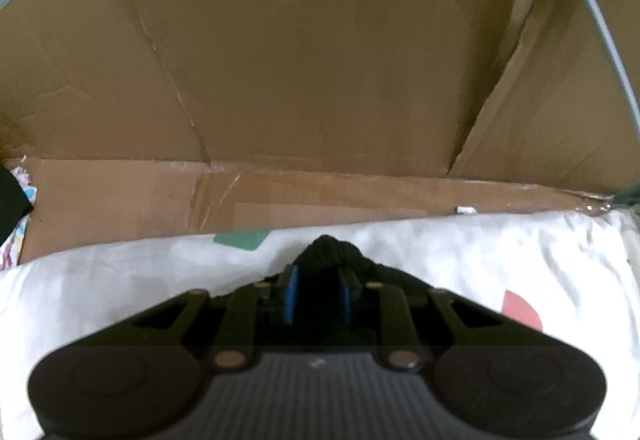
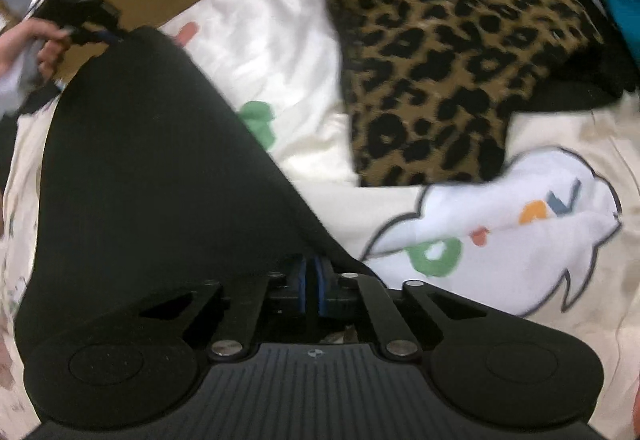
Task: Fold clothes
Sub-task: 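Open the left tool and withdraw it from the folded black shorts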
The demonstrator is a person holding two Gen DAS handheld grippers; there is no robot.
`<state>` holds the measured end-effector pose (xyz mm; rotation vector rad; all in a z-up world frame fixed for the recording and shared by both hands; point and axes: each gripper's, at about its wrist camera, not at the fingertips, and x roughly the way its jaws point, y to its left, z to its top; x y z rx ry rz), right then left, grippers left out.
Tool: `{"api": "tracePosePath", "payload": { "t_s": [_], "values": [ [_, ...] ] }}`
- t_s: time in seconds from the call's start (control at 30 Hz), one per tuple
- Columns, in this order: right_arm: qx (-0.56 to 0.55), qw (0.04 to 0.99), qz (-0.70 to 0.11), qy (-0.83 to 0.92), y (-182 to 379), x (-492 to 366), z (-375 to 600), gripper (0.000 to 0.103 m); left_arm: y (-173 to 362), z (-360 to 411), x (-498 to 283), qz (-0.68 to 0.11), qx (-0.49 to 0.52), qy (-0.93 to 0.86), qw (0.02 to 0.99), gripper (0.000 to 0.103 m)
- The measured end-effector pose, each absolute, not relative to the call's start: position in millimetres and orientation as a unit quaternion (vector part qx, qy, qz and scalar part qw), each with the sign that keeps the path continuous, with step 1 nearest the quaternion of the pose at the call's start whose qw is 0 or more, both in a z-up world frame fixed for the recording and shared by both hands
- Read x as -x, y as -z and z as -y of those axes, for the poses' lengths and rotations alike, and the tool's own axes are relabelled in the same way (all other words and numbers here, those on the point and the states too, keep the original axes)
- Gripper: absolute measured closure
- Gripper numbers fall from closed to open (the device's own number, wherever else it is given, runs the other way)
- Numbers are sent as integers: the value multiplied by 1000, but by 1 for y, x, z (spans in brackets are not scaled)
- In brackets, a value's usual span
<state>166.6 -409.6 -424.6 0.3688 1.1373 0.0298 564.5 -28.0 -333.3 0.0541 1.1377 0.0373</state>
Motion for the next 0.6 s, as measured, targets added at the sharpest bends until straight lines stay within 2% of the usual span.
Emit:
{"api": "tracePosePath", "payload": {
  "t_s": [0.1, 0.27, 0.47, 0.6],
  "values": [
    [-166, 826, -539, -9, 417, -165, 408, 90, 326, 20, -556, -540, -30, -6, 841, 81],
    [-143, 839, -526, -6, 400, -166, 393, 77, 292, 4, -522, -532, -38, 9, 846, 81],
    [-137, 852, -503, -41, 387, -179, 360, 75, 275, -11, -487, -537, -61, 30, 841, 81],
    [-134, 851, -503, -67, 393, -193, 338, 75, 288, -9, -473, -546, -71, 49, 833, 81]
  ]
}}
